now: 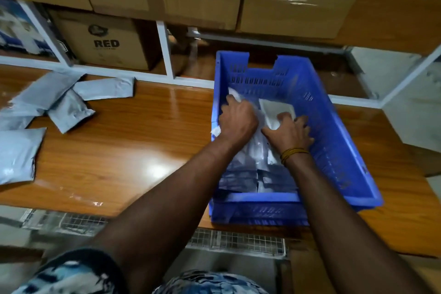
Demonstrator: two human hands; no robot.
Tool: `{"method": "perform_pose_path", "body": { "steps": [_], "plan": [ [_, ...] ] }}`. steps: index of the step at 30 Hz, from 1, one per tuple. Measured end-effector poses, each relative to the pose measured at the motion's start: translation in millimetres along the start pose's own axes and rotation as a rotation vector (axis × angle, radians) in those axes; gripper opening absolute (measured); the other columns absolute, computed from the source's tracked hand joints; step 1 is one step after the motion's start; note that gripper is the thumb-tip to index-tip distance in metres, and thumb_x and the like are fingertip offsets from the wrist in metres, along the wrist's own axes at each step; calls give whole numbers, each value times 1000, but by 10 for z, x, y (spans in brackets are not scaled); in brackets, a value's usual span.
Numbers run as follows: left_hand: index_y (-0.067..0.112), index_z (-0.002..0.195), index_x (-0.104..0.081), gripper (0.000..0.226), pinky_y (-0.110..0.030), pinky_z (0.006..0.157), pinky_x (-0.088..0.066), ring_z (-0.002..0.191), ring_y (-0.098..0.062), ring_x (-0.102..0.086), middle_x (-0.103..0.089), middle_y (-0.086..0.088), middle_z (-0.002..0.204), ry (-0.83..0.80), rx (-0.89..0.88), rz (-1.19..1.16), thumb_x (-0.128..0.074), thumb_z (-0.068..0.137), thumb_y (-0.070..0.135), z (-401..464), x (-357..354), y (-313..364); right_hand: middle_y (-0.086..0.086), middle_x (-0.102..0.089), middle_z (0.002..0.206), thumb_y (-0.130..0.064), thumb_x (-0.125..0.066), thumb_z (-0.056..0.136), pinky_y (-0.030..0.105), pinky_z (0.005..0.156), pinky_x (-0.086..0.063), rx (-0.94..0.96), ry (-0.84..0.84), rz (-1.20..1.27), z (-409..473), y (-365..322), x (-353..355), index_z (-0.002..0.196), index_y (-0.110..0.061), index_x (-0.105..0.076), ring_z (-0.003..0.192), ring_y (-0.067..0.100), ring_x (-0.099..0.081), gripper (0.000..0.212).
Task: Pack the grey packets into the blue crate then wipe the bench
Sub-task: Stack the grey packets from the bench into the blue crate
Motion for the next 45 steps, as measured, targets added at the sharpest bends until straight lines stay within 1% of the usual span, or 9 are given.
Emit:
{"method": "perform_pose_path", "body": {
  "steps": [5,11,14,18,21,25,29,36,45],
  "plan": [
    [5,132,-54,40,-45,103,-40,127,-40,-45,-46,-24,139,-258,3,156,-49,94,16,83,-594,-98,25,-28,148,-78,-55,75,62,105,-31,-22,-196,-88,147,29,-449,136,-21,-49,130,49,-36,84],
    [6,147,-41,47,-44,117,-31,140,-35,-37,-34,-15,156,-650,21,366,-45,101,20,94,-993,-282,24,-26,149,-47,-59,88,55,109,-37,-20,-358,-101,197,163,-695,143,-20,-43,132,45,-38,63],
    [2,140,-48,42,-44,113,-37,135,-37,-43,-43,-20,150,-527,-18,268,-44,99,11,89,-823,-181,23,-32,145,-40,-54,93,54,109,-36,-23,-297,-26,223,155,-608,141,-22,-46,129,45,-41,52],
    [14,127,-64,40,-38,103,-46,121,-31,-56,-59,-16,132,-154,-139,-91,-49,91,4,24,-98,-54,20,-42,139,-29,-56,92,51,105,-41,46,-10,188,148,-42,-159,134,-22,-55,123,43,-48,43],
    [16,116,-70,36,-31,93,-49,106,-20,-61,-65,-8,117,113,-271,-320,-52,86,9,-174,573,-203,18,-49,126,-21,-60,91,40,91,-48,229,236,389,-104,-400,195,121,-16,-62,108,37,-56,31],
    [19,99,-72,30,-34,80,-52,86,-13,-61,-69,1,98,359,-213,-449,-51,80,10,-419,1114,-1014,10,-52,115,-21,-61,91,23,76,-43,472,262,573,-513,-1089,275,112,-20,-65,80,21,-59,22],
    [24,98,-69,23,-39,75,-54,85,-13,-61,-67,4,102,429,-22,-415,-52,88,13,-573,1335,-2007,6,-51,109,-24,-60,91,14,73,-42,614,178,640,-895,-1864,114,111,-22,-65,79,15,-58,20],
    [27,100,-69,24,-30,59,-39,67,-13,-54,-66,7,98,482,182,-340,-51,87,17,-716,1773,-3365,-1,-48,114,-27,-59,91,28,79,-50,758,-44,607,-1439,-3124,-721,113,-30,-63,96,20,-61,23],
    [24,127,-58,42,-40,86,-48,110,-34,-56,-55,-11,123,308,475,-131,-57,85,23,-586,2049,-5071,2,-46,121,-29,-59,92,38,87,-51,824,-297,372,-1856,-4543,-2196,123,-28,-59,105,22,-55,31]
  ]
}}
Point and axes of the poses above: each hand's wrist, its own z-axis towards the middle knuckle, its own x-axis out of the back of the hand, y = z × x, the point moved 9 cm from there along z, towards the middle knuckle
